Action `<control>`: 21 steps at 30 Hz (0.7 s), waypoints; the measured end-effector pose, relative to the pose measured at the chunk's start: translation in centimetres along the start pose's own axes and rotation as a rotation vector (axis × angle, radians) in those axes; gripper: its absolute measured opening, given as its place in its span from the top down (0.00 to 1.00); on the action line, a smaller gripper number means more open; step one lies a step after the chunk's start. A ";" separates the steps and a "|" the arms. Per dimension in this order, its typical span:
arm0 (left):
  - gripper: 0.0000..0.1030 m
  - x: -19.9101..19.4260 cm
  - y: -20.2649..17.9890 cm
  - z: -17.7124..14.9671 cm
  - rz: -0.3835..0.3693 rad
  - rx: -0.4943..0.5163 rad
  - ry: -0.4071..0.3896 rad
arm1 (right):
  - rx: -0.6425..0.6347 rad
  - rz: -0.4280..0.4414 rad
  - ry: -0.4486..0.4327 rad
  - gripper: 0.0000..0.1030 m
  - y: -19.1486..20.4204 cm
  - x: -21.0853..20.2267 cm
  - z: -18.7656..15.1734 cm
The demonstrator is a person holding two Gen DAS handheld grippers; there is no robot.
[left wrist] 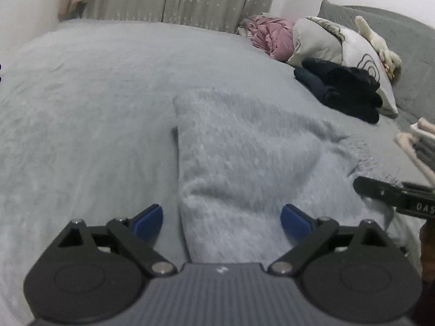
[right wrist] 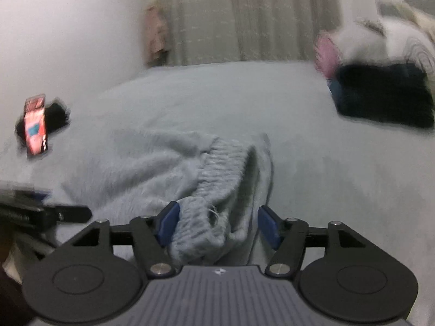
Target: Fold clothes
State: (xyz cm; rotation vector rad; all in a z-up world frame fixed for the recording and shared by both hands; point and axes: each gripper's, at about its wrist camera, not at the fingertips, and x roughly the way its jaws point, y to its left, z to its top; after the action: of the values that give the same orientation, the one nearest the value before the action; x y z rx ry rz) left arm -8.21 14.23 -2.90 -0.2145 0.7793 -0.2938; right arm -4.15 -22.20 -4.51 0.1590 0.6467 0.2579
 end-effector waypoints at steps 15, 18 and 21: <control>0.00 -5.0 -6.4 1.0 0.341 0.069 0.078 | 0.001 -0.218 0.034 0.00 4.4 -7.8 1.4; 0.00 -5.7 -8.2 0.5 0.307 0.096 0.108 | -0.006 -0.293 0.101 0.00 5.1 -8.6 1.4; 0.00 -5.6 -9.7 0.4 0.282 0.111 0.122 | 0.025 -0.307 0.128 0.00 4.8 -9.5 1.0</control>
State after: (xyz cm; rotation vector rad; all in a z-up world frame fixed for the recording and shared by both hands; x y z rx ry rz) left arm -13.47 7.06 3.95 0.0190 0.8999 -0.0834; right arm -11.76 -20.41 2.78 0.0659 0.7910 -0.0358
